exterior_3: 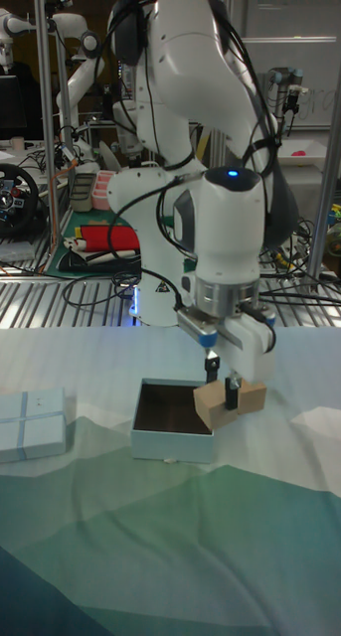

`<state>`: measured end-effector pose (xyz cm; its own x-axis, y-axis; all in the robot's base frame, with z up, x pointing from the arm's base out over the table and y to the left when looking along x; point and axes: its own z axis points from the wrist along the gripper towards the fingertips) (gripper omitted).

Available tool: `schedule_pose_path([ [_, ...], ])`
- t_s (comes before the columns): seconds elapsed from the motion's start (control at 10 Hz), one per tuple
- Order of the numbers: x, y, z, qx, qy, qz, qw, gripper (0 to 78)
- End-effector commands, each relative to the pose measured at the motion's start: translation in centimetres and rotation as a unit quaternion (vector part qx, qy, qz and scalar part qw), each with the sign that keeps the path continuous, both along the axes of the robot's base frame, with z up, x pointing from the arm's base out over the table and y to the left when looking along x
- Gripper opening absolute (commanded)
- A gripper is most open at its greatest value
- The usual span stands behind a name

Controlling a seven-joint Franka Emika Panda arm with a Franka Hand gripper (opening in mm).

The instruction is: Take everything out of the gift box

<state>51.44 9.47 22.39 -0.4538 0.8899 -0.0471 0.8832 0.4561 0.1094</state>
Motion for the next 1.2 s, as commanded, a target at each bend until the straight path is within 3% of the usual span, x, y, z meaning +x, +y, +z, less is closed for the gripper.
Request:
schedule_pose_path([
  [0.1, 2.5, 0.8, -1.4, 0.000, -0.013, -0.036, 0.9993, 1.3],
  [0.3, 3.2, 0.9, -2.9, -0.008, -0.026, -0.043, 0.9987, 1.3],
  [1.2, 5.5, 0.9, -6.3, -0.010, -0.044, -0.070, 0.9965, 1.3],
])
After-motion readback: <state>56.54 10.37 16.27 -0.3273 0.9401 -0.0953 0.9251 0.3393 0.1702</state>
